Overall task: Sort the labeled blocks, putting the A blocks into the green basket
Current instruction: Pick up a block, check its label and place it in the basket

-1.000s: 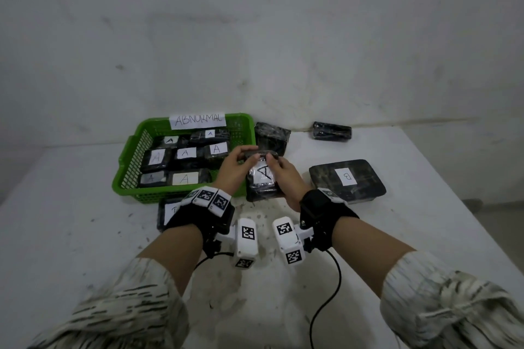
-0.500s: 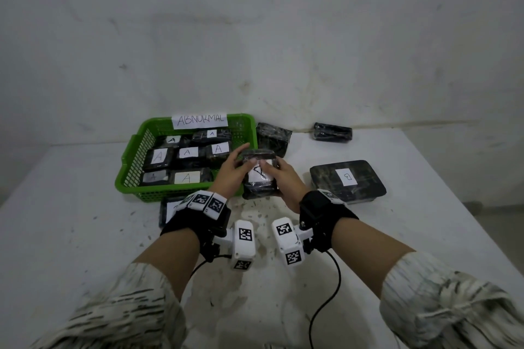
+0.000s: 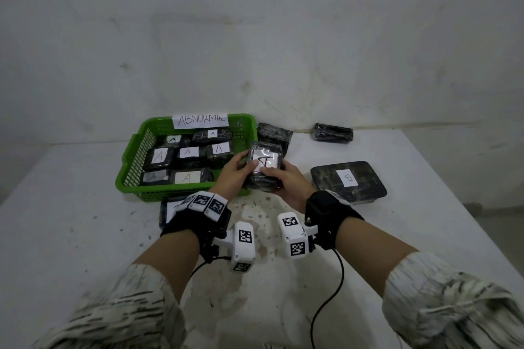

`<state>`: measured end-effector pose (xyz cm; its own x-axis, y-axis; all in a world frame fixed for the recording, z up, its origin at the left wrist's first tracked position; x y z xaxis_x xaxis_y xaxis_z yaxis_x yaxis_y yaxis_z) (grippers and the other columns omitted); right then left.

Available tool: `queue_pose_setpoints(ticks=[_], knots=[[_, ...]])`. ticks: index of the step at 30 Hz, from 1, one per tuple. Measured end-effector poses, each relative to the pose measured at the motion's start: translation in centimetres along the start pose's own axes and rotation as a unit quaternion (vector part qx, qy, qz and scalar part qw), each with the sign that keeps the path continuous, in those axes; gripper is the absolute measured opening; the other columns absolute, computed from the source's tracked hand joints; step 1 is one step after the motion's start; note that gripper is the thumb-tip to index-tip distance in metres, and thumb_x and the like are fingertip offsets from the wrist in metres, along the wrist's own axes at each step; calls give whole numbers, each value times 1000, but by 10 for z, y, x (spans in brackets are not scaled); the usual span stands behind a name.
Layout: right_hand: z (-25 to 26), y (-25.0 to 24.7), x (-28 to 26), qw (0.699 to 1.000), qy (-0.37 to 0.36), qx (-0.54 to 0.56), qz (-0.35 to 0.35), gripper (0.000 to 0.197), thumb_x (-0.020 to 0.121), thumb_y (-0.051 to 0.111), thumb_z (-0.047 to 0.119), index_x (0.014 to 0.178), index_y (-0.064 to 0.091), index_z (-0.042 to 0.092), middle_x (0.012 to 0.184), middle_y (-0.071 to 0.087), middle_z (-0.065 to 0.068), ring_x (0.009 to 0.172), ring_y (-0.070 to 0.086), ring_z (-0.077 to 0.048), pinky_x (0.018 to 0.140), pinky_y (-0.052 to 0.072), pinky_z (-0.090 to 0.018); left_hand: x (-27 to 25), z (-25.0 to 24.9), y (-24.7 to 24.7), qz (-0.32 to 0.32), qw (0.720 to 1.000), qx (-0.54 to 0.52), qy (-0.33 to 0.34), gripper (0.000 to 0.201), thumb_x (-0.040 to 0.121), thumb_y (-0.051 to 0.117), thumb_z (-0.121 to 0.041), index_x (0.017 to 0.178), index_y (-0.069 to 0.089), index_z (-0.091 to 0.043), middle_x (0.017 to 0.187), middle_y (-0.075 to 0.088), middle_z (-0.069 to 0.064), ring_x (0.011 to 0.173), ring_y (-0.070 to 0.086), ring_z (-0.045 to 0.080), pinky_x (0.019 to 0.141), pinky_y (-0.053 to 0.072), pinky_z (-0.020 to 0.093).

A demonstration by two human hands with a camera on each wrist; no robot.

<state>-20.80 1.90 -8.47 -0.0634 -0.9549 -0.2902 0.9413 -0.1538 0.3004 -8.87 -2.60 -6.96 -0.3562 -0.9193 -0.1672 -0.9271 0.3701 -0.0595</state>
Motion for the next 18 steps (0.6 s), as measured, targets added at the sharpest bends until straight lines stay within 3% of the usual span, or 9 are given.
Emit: queue_pose_setpoints(ticks=[3, 6, 9, 11, 13, 14, 16, 18], knots=[[2, -1, 0, 1000, -6, -2, -11, 36, 91, 61, 7, 126, 54, 9, 121, 64, -13, 104, 63, -26, 96, 50, -44, -3, 0, 1, 14, 1000, -12, -20, 44, 93, 54, -14, 136, 43, -11, 129, 55, 19, 106, 56, 24, 98, 46, 40], [3, 2, -2, 1000, -9, -10, -13, 43, 90, 63, 8, 131, 52, 8, 115, 66, -7, 99, 65, -21, 92, 52, -40, -4, 1, 1, 15, 1000, -4, -22, 45, 94, 51, -9, 137, 40, -11, 131, 52, 20, 108, 54, 25, 100, 45, 44], [5, 8, -6, 1000, -9, -26, 5, 47, 93, 61, 19, 137, 46, 21, 123, 62, -3, 105, 62, -20, 96, 49, -41, -2, -3, -4, -11, 999, 31, 22, 54, 92, 55, -9, 139, 34, -23, 129, 48, 13, 113, 52, 24, 96, 47, 40], [8, 9, -8, 999, -10, -34, 7, 50, 97, 52, 34, 145, 35, 33, 133, 54, 0, 118, 55, -24, 99, 47, -44, 4, -4, -10, -36, 993, 90, 66, 55, 87, 59, -8, 131, 40, -35, 130, 42, 14, 114, 51, 27, 97, 47, 43], [11, 9, -9, 998, -20, -61, 3, 49, 101, 40, 42, 148, 31, 36, 139, 49, 0, 126, 49, -26, 99, 45, -44, 9, -5, -16, -64, 989, 118, 67, 49, 87, 54, -1, 125, 48, -31, 126, 36, 13, 108, 52, 28, 96, 49, 39], [13, 9, -9, 997, -25, -77, 2, 46, 102, 36, 42, 148, 32, 37, 139, 48, 1, 127, 47, -26, 101, 44, -45, 13, -3, -18, -71, 990, 110, 61, 42, 90, 50, -3, 123, 52, -29, 127, 38, 13, 107, 54, 28, 93, 50, 38], [15, 11, -11, 995, -32, -97, -1, 43, 103, 34, 41, 146, 35, 37, 129, 51, 10, 123, 48, -20, 106, 41, -47, 12, -6, -17, -59, 995, 68, 37, 29, 96, 44, -26, 123, 54, -30, 134, 42, 14, 113, 53, 27, 95, 48, 41], [16, 13, -12, 993, -41, -108, 1, 42, 103, 35, 39, 145, 36, 36, 118, 54, 16, 111, 52, -11, 103, 40, -42, 11, -6, -15, -38, 999, 34, 16, 45, 94, 40, -48, 131, 50, -25, 140, 43, 8, 125, 46, 22, 106, 38, 44]])
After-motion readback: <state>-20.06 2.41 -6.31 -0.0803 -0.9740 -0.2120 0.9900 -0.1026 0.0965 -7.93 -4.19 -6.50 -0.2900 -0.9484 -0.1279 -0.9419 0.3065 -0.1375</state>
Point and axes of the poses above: each hand's wrist, its own x-axis towards the middle knuckle, its own y-axis out of the palm, z = x × y, the point moved 5 cm from there along x, towards the middle knuckle
